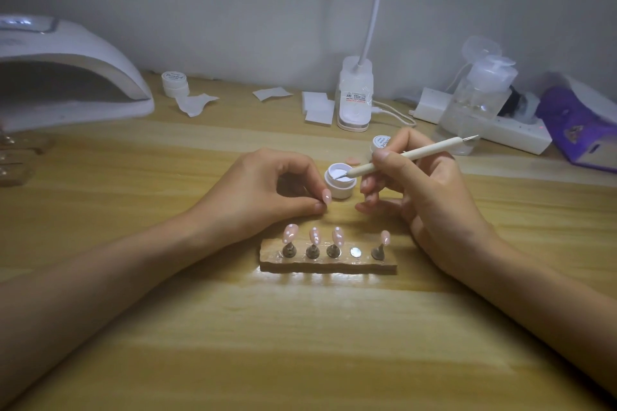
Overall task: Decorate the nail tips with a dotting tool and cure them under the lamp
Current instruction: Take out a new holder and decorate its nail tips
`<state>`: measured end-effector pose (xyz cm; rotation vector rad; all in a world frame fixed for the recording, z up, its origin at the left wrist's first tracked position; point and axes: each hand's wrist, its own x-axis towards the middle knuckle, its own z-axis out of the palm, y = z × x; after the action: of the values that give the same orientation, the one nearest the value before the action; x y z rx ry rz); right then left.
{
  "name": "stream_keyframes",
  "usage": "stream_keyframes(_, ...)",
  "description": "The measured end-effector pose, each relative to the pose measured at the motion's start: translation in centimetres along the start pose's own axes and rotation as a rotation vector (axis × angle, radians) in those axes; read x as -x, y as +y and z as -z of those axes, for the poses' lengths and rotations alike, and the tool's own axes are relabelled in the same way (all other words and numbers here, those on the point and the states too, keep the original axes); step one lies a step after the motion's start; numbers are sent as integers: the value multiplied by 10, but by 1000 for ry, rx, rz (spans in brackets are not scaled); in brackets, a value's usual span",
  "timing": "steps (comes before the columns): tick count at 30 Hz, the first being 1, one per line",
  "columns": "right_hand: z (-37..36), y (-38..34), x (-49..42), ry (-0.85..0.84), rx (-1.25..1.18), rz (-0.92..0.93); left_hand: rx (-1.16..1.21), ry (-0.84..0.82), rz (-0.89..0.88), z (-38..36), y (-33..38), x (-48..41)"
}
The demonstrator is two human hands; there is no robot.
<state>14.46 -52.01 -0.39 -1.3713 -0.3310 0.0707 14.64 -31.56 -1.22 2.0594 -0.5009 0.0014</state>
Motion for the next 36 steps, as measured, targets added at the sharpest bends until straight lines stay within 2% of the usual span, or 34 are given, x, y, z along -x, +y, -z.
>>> stream_keyframes(17, -3, 3, -1, -10, 112, -7, -12, -5, -14, -1, 2, 1)
stream_keyframes(36, -2, 2, 0, -26, 130, -13, -31, -3, -23, -1, 2, 1)
